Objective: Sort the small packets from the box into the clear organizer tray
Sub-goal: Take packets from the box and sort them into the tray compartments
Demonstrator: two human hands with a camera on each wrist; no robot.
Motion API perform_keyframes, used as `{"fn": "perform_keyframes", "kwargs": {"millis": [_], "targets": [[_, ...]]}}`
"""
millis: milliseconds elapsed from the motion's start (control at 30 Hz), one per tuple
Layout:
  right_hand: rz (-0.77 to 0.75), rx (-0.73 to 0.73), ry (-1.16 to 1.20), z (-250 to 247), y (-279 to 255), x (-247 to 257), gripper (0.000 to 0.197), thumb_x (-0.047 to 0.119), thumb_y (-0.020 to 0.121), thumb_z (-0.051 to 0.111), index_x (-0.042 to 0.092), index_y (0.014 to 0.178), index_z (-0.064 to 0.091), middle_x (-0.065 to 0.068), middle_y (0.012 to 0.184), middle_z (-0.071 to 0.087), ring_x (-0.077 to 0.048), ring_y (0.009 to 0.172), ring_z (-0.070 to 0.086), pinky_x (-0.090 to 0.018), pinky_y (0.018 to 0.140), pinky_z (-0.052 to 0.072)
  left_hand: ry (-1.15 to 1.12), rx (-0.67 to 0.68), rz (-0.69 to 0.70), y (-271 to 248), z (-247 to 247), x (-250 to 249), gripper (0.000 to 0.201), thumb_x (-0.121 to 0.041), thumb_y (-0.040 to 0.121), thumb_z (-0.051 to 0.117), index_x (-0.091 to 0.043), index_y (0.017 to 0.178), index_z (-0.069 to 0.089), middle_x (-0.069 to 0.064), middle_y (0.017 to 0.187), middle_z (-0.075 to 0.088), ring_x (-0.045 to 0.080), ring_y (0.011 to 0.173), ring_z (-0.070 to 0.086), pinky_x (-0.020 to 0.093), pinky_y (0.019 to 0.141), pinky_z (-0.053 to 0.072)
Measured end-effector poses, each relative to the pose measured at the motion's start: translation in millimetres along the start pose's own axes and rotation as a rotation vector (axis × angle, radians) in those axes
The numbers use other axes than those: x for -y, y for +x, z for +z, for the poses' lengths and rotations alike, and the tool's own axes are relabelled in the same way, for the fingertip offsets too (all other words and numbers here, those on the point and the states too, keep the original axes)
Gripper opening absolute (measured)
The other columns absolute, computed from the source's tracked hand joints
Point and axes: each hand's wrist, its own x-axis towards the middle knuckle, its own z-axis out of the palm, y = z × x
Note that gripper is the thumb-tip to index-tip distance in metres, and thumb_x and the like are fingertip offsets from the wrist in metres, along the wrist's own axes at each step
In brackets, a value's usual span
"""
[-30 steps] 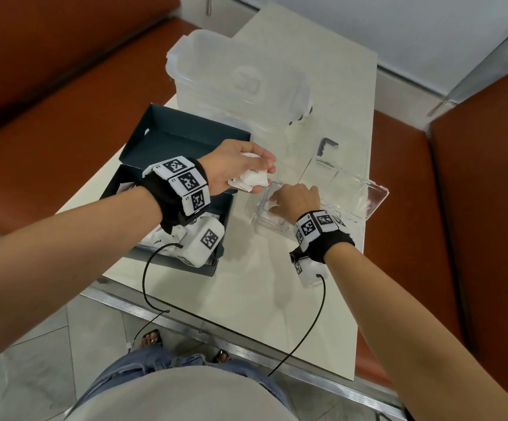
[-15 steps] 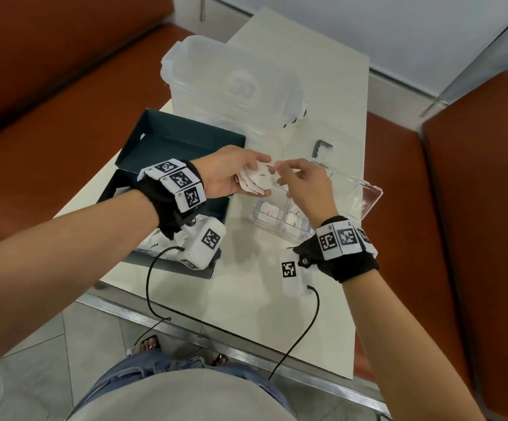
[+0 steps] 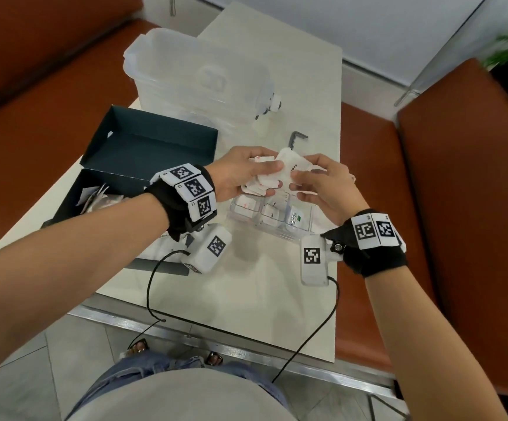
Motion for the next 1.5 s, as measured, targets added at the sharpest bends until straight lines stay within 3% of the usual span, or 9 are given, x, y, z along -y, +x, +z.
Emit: {"fn": "perform_keyframes", "kwargs": {"millis": [233, 333, 467, 600, 700, 867, 1033, 1200, 1500], "targets": [[-0.044, -0.205, -0.04, -55.4, 14.4, -6.5, 0.019, 0.001, 0.084, 0.069, 0.01, 0.101, 0.067, -0.003, 0.082, 0.069, -0.012, 0.069, 0.061, -0.022, 0.063, 0.05, 0.115, 0.071, -0.035, 7.5, 30.5, 12.5, 0.023, -0.001, 0.087, 0.069, 0.0, 0.109, 0.066, 0.014, 0.095, 0.069, 0.026, 0.081, 0.07, 0.032, 0.06, 0.06], [-0.043, -0.299, -0.298, -81.4, 27.6, -15.3, 0.022, 0.009, 0.086, 0.069, 0.01, 0.108, 0.069, -0.006, 0.096, 0.071, -0.014, 0.077, 0.059, -0.026, 0.07, 0.048, 0.099, 0.045, -0.028, 9.1, 33.4, 16.1, 0.021, 0.0, 0.087, 0.068, 0.001, 0.108, 0.066, 0.012, 0.093, 0.068, 0.029, 0.084, 0.068, 0.032, 0.058, 0.06], [-0.06, -0.281, -0.73, -95.5, 34.6, -32.7, 0.019, 0.015, 0.089, 0.065, 0.015, 0.107, 0.071, -0.007, 0.115, 0.066, -0.018, 0.101, 0.059, -0.029, 0.092, 0.045, 0.099, 0.006, -0.02, 9.5, 35.9, 21.1, 0.02, -0.001, 0.086, 0.069, 0.0, 0.106, 0.067, 0.015, 0.095, 0.067, 0.028, 0.082, 0.07, 0.031, 0.057, 0.058], [0.014, -0.169, -1.037, -88.0, 37.0, -50.7, 0.01, 0.019, 0.092, 0.061, 0.026, 0.09, 0.067, 0.002, 0.099, 0.064, -0.022, 0.1, 0.055, -0.049, 0.105, 0.034, 0.081, -0.015, -0.016, 9.5, 39.9, 25.6, 0.018, 0.0, 0.088, 0.067, -0.001, 0.105, 0.066, 0.016, 0.096, 0.066, 0.027, 0.08, 0.068, 0.03, 0.055, 0.057], [-0.046, -0.202, -1.133, -80.1, 35.8, -64.7, 0.014, 0.018, 0.093, 0.056, 0.027, 0.092, 0.068, 0.004, 0.091, 0.062, -0.019, 0.086, 0.046, -0.042, 0.096, 0.026, 0.088, -0.021, -0.013, 9.7, 42.5, 28.2, 0.018, -0.001, 0.088, 0.067, -0.001, 0.106, 0.066, 0.017, 0.099, 0.065, 0.028, 0.081, 0.068, 0.029, 0.056, 0.057], [-0.066, -0.193, -1.159, -73.4, 34.6, -86.5, 0.022, 0.011, 0.091, 0.052, 0.028, 0.083, 0.063, 0.014, 0.07, 0.053, -0.019, 0.082, 0.047, -0.038, 0.082, 0.017, 0.072, -0.033, -0.009, 11.3, 43.2, 33.1, 0.024, 0.0, 0.088, 0.066, 0.002, 0.112, 0.064, 0.016, 0.093, 0.066, 0.025, 0.074, 0.069, 0.028, 0.054, 0.056], [-0.072, -0.084, -1.371, -71.3, 37.1, -96.5, 0.019, 0.019, 0.093, 0.054, 0.027, 0.094, 0.071, 0.006, 0.093, 0.071, -0.021, 0.092, 0.057, -0.041, 0.089, 0.021, 0.067, -0.055, -0.018, 14.7, 43.0, 36.1, 0.022, -0.001, 0.087, 0.067, 0.0, 0.109, 0.066, 0.014, 0.092, 0.068, 0.024, 0.074, 0.07, 0.028, 0.055, 0.056], [-0.138, -0.088, -1.503, -71.8, 38.0, -101.0, 0.024, 0.031, 0.09, 0.063, 0.035, 0.113, 0.067, 0.008, 0.104, 0.07, -0.02, 0.103, 0.051, -0.042, 0.087, 0.023, 0.066, -0.052, -0.02, 15.8, 43.6, 38.0, 0.022, 0.0, 0.088, 0.066, 0.002, 0.11, 0.065, 0.013, 0.089, 0.069, 0.022, 0.071, 0.071, 0.028, 0.054, 0.056], [-0.007, -0.066, -1.604, -64.9, 38.2, -102.2, 0.014, 0.02, 0.086, 0.064, 0.032, 0.083, 0.07, 0.009, 0.087, 0.067, -0.019, 0.092, 0.049, -0.047, 0.095, 0.021, 0.073, -0.059, -0.033, 13.7, 42.0, 35.9, 0.024, -0.001, 0.088, 0.067, 0.001, 0.111, 0.065, 0.014, 0.093, 0.068, 0.025, 0.077, 0.071, 0.028, 0.056, 0.057]]}}
